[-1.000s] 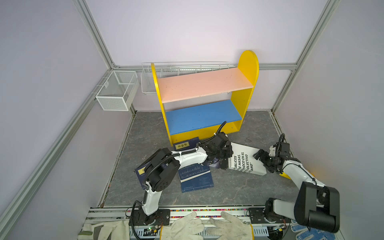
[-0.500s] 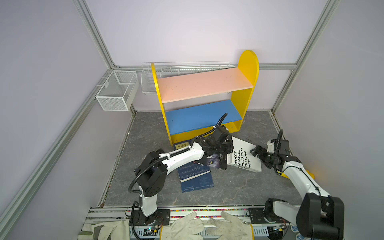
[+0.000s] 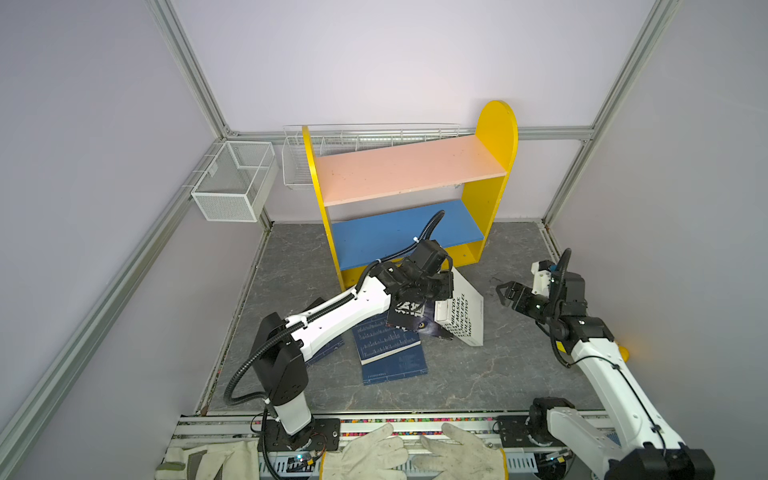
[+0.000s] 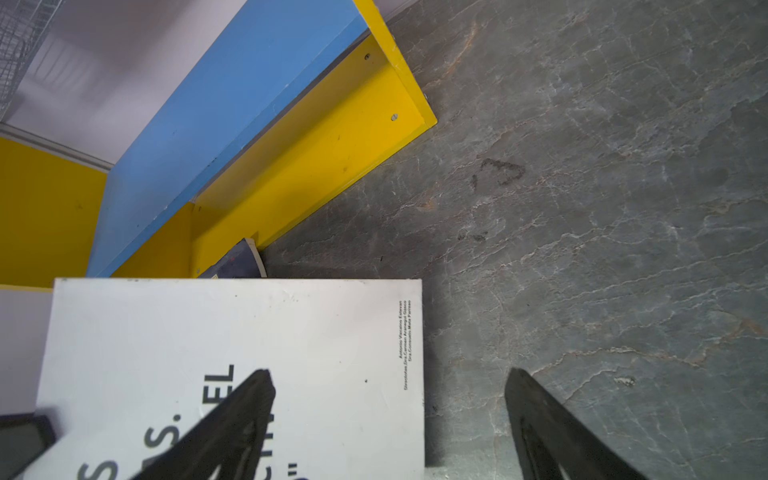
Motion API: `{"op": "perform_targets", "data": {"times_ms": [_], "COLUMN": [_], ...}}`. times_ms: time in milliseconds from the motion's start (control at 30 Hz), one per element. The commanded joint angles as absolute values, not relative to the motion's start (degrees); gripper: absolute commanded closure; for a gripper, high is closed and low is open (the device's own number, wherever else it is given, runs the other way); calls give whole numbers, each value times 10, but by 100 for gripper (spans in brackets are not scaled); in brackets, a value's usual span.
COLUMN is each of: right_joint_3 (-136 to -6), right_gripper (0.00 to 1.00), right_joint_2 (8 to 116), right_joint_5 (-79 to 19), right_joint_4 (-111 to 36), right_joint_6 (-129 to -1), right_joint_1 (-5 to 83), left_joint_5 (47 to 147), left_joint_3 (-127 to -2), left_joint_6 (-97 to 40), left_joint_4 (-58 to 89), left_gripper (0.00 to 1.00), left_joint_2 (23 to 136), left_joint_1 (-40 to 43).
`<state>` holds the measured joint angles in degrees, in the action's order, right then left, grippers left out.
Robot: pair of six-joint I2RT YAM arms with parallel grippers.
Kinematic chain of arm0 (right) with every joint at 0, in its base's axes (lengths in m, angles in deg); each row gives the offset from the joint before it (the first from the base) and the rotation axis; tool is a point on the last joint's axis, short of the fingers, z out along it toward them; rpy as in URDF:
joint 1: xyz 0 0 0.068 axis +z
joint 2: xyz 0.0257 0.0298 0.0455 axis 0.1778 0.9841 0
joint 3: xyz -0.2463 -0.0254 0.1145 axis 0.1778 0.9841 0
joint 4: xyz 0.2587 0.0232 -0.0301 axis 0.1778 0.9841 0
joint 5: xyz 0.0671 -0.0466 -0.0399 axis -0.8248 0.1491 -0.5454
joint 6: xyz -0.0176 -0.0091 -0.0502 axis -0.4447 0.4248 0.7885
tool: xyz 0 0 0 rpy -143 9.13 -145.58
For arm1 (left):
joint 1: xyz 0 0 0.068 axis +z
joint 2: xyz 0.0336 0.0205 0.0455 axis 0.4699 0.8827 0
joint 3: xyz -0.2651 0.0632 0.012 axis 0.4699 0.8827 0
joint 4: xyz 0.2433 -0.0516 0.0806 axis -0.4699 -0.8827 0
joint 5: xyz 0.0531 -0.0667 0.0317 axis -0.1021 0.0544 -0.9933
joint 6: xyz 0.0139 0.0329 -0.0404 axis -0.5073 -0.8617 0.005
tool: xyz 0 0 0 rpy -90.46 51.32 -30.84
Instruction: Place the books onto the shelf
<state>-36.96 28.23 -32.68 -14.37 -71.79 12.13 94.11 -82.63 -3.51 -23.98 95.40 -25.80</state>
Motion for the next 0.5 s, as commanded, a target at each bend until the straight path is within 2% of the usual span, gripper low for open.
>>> {"op": "perform_targets", "data": {"times_ms": [0,267,467], "right_joint_3": [-364,-356,-353], "right_gripper": [10,10,9], "right_joint_2": [255,240,255], "right_joint_5": [-304,-238,-214], "right_joint_4": [-154,-189,-198], "right_joint_6": [-684,-653,-650], "right_joint_1": [147,242,279], "left_joint_5": [926,918,912], "left_joint_3": [-823,-804,-793], "left_joint_6": [-44,-51,-58], "left_joint_4": [-269,-295,-293], "left_gripper": [100,100,100], "left_joint_2": [919,887,874], "left_joint_1": [-241,-211,-204]}}
